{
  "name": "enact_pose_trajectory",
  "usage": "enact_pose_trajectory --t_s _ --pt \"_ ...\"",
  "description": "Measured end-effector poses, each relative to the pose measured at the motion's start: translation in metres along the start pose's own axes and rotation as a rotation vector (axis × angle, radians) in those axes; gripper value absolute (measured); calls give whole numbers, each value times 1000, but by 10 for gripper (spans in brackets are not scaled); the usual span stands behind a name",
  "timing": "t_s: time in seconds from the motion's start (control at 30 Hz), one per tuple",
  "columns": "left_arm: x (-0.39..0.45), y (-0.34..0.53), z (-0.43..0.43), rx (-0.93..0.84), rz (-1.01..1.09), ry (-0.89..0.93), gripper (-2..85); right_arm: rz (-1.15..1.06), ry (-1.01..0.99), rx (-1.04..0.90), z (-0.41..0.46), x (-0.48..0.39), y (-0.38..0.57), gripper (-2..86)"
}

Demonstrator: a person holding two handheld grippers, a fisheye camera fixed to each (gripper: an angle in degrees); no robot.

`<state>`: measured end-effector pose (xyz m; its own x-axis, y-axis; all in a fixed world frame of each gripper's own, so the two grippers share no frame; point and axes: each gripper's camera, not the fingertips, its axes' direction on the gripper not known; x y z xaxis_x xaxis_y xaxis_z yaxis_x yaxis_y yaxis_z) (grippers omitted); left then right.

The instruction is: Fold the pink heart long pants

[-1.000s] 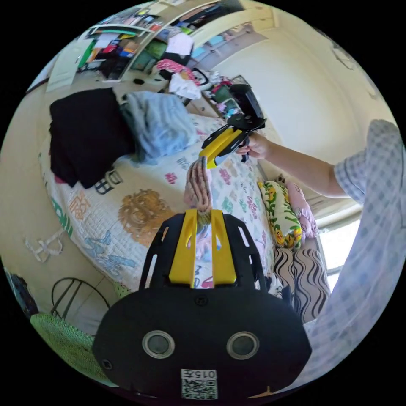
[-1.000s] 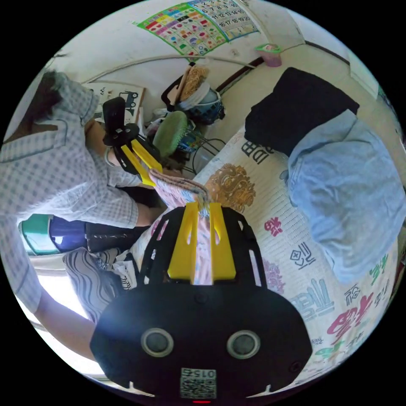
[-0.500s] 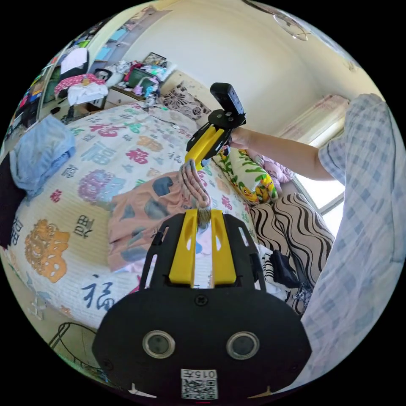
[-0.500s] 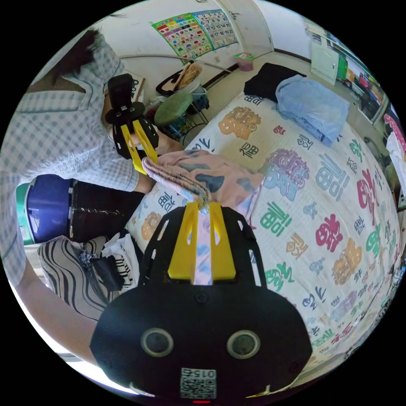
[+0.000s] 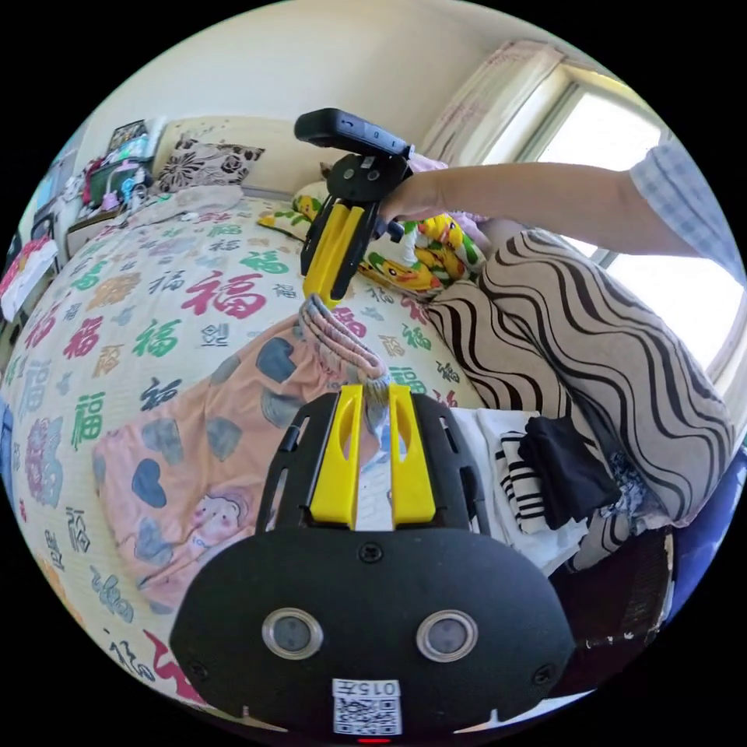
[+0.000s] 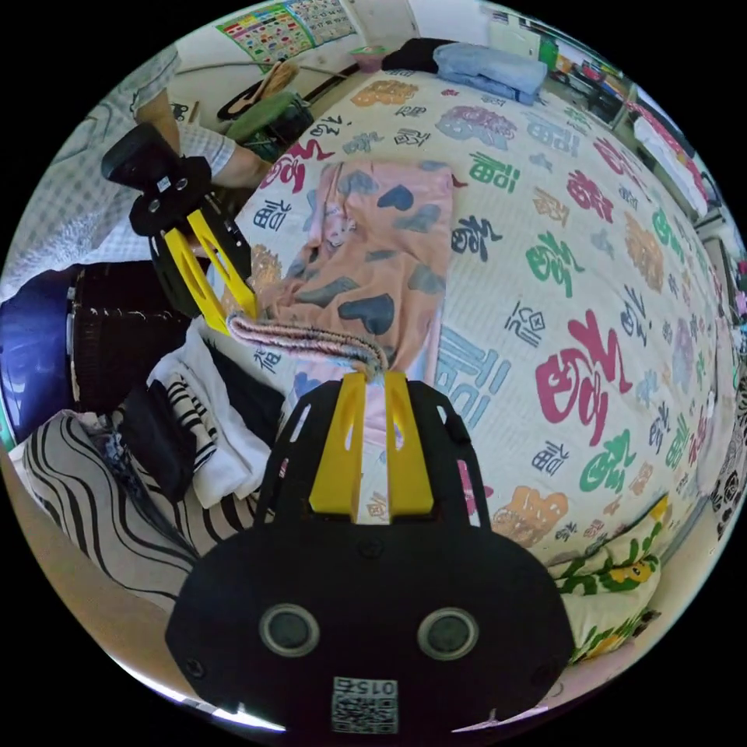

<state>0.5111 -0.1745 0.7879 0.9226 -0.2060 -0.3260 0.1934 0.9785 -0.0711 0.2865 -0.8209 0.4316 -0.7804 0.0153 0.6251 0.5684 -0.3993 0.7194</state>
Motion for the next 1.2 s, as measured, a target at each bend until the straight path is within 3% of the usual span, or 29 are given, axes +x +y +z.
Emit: enact_pose_trajectory --t_s 0.37,0.53,0.7,0.8,0.87,0.97,1.07,1.2 --pt "116 -122 147 -220 149 -45 62 289 60 -91 39 -50 168 2" --pt "155 -176 187 -304 174 88 71 493 -65 -68 41 -65 236 4" --pt "175 -237 166 -218 257 240 83 881 -66 243 14 -101 317 39" --pt "162 -285 157 -197 336 219 88 1200 -58 498 4 -143 362 52" --pt "150 -315 168 -252 390 187 97 1404 -105 589 14 -175 384 67" --pt "137 -361 210 -451 425 191 117 1646 -173 538 47 -202 401 90" --pt "138 -394 250 -599 428 220 120 1760 -377 640 84 -218 418 104" --pt "158 -419 292 -761 476 293 116 1862 -461 755 111 -230 443 104"
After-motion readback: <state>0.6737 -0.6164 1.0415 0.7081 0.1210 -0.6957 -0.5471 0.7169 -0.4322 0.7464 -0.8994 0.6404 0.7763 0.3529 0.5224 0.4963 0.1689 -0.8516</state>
